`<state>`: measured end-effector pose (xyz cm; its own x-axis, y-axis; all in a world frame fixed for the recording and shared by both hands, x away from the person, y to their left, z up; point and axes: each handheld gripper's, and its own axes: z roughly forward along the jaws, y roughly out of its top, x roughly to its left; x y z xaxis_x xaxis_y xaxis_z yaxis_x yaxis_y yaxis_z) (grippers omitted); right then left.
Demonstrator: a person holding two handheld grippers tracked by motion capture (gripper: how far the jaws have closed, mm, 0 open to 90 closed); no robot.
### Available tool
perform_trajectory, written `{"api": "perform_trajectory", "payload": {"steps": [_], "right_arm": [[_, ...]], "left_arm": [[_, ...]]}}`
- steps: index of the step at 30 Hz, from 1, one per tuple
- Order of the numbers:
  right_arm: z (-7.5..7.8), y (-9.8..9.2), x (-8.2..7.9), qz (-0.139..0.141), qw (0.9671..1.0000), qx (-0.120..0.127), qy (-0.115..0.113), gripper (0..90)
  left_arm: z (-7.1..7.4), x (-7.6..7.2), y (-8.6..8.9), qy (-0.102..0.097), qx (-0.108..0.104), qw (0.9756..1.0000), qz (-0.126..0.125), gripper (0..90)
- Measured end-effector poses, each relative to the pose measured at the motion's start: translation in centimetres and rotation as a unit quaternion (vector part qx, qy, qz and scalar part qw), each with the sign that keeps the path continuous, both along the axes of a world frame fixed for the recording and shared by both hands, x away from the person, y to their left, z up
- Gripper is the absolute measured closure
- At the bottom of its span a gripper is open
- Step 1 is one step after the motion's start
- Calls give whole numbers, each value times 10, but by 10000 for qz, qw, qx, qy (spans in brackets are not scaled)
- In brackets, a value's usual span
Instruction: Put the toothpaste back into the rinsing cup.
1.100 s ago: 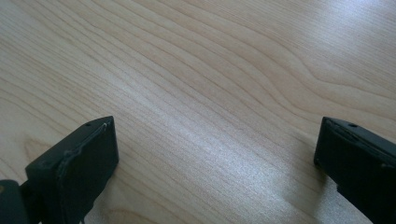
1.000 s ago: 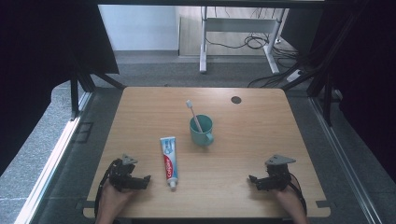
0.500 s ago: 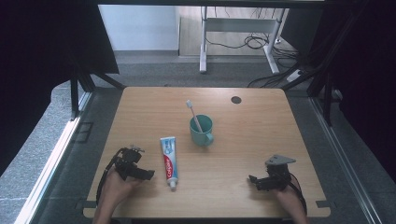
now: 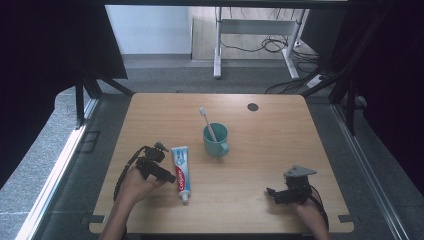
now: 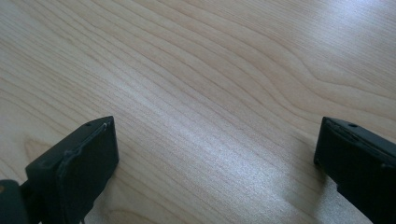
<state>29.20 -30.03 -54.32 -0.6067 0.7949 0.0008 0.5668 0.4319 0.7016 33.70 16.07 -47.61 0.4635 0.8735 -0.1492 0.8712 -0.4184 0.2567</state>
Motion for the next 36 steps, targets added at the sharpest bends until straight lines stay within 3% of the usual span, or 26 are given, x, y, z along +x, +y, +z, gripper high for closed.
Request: {"api": "perform_trajectory", "payload": {"steps": [10, 23, 30, 36], "right_arm": [[0, 0, 0, 0, 10000, 1, 5, 0], [0, 0, 0, 2, 10000, 1, 8, 0], [0, 0, 0, 0, 10000, 2, 3, 0], [0, 0, 0, 0, 10000, 2, 5, 0]], "left_arm": [[2, 19, -23, 227, 77, 9997, 53, 70], [-16, 30, -46, 491, 162, 9987, 3, 100], [-27, 31, -55, 594, 268, 9978, -99, 154], [-27, 29, -59, 572, 362, 9974, -242, 256]]}}
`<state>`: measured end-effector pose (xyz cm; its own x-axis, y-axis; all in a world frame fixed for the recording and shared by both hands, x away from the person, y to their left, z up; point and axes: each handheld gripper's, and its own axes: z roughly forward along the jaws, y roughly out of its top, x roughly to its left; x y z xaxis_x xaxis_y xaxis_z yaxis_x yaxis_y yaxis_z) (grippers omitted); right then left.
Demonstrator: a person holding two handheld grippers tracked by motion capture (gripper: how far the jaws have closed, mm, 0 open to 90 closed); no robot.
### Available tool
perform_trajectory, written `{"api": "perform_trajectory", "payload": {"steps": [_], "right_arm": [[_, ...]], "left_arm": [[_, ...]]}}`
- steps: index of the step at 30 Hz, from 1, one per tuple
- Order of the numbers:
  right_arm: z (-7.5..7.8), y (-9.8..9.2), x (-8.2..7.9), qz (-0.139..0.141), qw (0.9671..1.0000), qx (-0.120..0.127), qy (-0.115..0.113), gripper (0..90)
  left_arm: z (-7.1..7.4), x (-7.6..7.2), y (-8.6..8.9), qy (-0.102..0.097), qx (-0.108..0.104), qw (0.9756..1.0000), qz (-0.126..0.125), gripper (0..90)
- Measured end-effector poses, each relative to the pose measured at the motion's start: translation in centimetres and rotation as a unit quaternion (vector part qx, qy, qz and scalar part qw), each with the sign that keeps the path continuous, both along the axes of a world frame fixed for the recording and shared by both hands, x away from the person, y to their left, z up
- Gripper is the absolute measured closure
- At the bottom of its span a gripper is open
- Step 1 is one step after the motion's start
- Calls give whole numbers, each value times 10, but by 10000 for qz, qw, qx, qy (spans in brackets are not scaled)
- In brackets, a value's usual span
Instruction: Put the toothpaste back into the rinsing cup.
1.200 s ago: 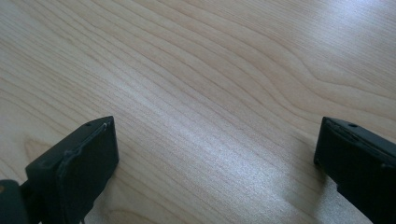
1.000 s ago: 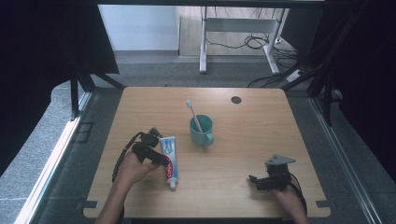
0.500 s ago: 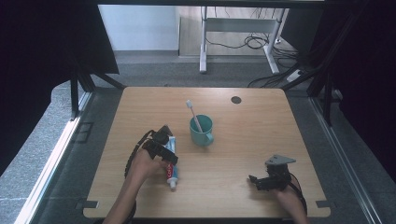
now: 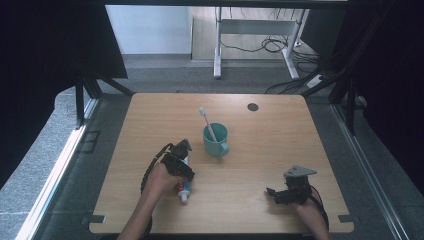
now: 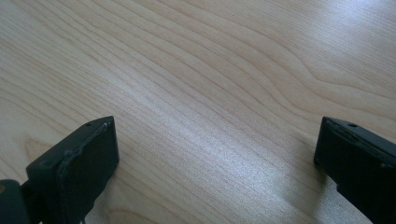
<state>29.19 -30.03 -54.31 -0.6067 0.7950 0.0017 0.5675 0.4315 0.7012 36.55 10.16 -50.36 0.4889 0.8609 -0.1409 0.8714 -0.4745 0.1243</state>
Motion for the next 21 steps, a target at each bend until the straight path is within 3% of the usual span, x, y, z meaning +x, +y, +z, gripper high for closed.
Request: {"api": "perform_trajectory", "payload": {"steps": [3, 13, 16, 21], "right_arm": [[0, 0, 0, -1, 10000, 0, -2, 0], [0, 0, 0, 0, 10000, -4, 1, 0], [0, 0, 0, 0, 10000, -6, 0, 0], [0, 0, 0, 0, 10000, -6, 1, 0]], "left_arm": [[2, -1, 1, -30, 30, 10000, -70, 351], [4, -4, 5, -68, 153, 9987, -486, 493], [5, -4, 6, -78, 234, 9978, -610, 505], [4, -3, 3, -44, 323, 9976, -613, 489]]}}
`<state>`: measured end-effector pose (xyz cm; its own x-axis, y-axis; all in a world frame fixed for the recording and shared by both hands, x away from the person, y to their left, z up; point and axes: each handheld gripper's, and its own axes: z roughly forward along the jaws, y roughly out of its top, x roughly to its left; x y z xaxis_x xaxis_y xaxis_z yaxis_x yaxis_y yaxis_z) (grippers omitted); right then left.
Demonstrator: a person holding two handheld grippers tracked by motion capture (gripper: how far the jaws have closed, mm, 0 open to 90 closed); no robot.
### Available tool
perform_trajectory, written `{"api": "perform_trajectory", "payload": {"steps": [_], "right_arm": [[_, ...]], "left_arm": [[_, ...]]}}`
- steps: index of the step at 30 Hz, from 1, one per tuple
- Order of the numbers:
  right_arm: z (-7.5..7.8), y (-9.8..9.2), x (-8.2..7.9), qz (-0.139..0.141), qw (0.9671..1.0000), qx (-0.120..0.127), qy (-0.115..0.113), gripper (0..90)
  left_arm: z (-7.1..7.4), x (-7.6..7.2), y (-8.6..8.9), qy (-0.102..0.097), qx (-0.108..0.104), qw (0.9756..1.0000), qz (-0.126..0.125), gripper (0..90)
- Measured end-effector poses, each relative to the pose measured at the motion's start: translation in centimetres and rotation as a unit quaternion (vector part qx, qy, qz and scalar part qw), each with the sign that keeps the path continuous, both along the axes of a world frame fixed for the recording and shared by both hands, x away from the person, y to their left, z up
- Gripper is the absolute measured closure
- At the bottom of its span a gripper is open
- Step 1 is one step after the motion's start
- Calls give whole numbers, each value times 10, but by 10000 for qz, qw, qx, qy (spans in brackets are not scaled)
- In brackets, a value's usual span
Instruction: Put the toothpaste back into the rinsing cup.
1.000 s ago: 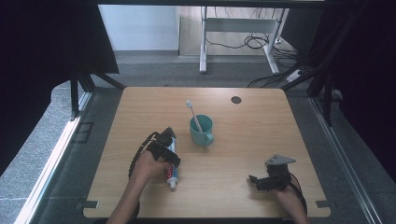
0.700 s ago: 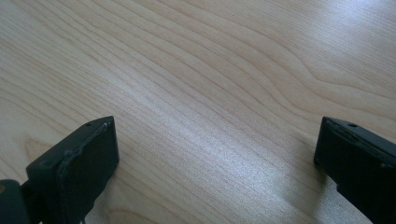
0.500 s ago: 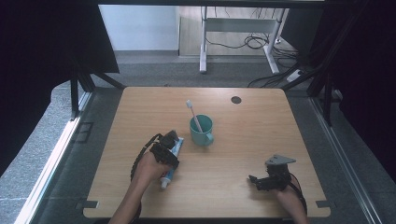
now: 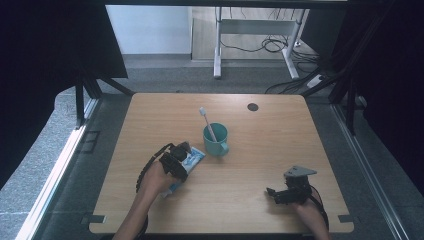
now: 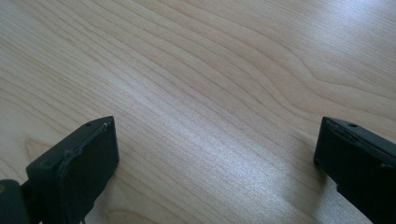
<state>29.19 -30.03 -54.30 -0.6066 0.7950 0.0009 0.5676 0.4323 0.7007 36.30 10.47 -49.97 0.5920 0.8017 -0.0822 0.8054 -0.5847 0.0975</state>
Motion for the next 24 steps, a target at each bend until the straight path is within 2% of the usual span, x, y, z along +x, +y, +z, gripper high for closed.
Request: {"api": "perform_trajectory", "payload": {"steps": [8, 14, 19, 23, 24], "right_arm": [[0, 0, 0, -2, 10000, 4, 0, 0], [0, 0, 0, -1, 10000, 4, -1, 0], [0, 0, 0, -1, 10000, 2, 2, 0], [0, 0, 0, -1, 10000, 4, 0, 0], [0, 0, 0, 0, 10000, 3, 1, 0]], "left_arm": [[-1, 4, -5, 78, 159, 9998, 72, 514], [4, 4, -6, 85, 208, 9997, -33, 636], [6, 2, -3, -14, 74, 10000, -65, 701], [7, 1, 3, -79, -116, 9999, -58, 721], [7, 1, 4, -106, -96, 9999, -64, 724]]}}
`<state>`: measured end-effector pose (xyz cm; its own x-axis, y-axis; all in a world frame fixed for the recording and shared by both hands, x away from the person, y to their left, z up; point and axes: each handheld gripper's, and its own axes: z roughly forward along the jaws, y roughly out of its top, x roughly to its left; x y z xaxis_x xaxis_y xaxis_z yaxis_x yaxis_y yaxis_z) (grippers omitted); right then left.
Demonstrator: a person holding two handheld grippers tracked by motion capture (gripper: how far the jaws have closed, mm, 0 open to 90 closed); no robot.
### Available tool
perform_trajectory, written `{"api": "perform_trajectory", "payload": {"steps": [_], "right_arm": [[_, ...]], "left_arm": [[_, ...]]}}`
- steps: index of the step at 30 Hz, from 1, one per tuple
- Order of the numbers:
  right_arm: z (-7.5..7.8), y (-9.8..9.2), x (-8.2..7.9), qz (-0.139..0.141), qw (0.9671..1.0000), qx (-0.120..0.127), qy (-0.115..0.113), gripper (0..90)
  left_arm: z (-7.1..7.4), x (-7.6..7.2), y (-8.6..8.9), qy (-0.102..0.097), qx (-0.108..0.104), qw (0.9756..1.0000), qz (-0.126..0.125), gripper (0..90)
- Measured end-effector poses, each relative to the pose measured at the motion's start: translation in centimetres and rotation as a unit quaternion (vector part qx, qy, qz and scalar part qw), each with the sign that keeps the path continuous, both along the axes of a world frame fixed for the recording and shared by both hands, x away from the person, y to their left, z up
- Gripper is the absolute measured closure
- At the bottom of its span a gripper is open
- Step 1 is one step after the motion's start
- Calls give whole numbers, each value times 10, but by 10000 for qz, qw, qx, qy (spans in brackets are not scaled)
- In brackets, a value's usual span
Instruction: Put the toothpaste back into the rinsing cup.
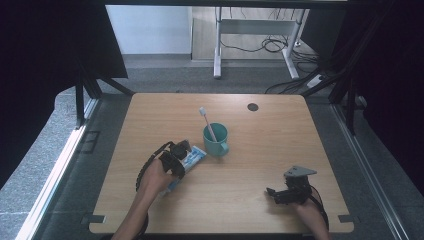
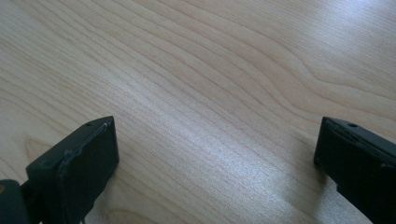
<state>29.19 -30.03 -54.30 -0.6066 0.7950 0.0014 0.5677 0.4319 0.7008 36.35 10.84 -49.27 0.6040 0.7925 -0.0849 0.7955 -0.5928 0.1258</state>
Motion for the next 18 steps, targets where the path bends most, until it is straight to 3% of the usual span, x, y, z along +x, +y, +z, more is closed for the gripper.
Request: {"api": "perform_trajectory", "payload": {"steps": [12, 18], "right_arm": [[0, 0, 0, 6, 10000, -3, 5, 0], [0, 0, 0, -1, 10000, 2, -3, 0]], "left_arm": [[0, -6, 15, -167, -174, 9997, 6, 733], [5, -12, 24, -434, -471, 9979, 112, 732]]}}
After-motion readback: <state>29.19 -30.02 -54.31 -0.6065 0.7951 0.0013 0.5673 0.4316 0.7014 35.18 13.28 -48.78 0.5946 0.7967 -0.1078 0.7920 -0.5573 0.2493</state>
